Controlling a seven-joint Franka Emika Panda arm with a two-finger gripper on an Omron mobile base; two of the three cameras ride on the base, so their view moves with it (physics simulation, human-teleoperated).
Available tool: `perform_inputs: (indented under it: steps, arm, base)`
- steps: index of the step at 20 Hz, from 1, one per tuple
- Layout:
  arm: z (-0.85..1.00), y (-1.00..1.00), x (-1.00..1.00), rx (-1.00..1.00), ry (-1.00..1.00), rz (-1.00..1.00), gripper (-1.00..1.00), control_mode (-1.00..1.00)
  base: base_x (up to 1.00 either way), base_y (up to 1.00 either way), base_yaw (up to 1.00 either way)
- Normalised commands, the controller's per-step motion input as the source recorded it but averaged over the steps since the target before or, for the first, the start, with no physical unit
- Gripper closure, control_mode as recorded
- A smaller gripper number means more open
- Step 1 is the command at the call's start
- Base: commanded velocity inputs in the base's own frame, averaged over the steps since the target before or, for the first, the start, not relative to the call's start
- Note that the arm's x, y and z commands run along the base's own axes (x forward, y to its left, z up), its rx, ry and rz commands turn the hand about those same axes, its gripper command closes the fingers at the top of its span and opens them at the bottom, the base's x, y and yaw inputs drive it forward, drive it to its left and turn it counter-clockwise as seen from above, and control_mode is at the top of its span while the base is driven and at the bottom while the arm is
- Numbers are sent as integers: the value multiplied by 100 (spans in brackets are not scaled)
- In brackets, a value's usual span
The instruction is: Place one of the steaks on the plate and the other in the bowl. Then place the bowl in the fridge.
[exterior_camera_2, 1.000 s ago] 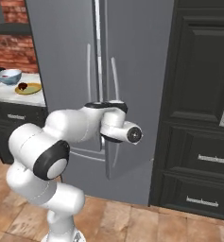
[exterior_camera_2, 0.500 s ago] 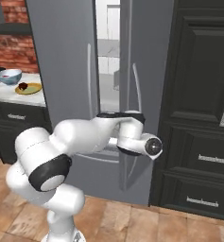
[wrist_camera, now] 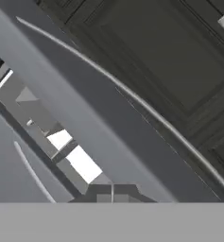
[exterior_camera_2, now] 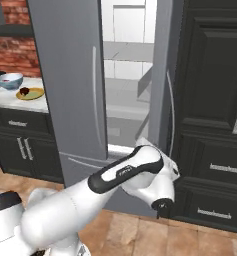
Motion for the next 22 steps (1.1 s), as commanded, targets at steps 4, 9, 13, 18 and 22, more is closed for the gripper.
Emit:
perform_inputs:
  steps: [4, 9, 13, 18, 22]
  arm:
    - [64, 100, -35, -10, -28, -27, 100, -100]
    - [35, 100, 26, -26, -8, -30, 100, -100]
    - [9, 100, 66, -28, 4, -33, 100, -100]
    - [0, 81, 90, -19, 20, -28, 100, -100]
    - [-16, 3, 100, -12, 20, -14, 100, -100]
  base:
    - [0, 0, 0]
    - [0, 0, 0]
    - [0, 0, 0]
    - [0, 0, 0]
    - [0, 0, 0]
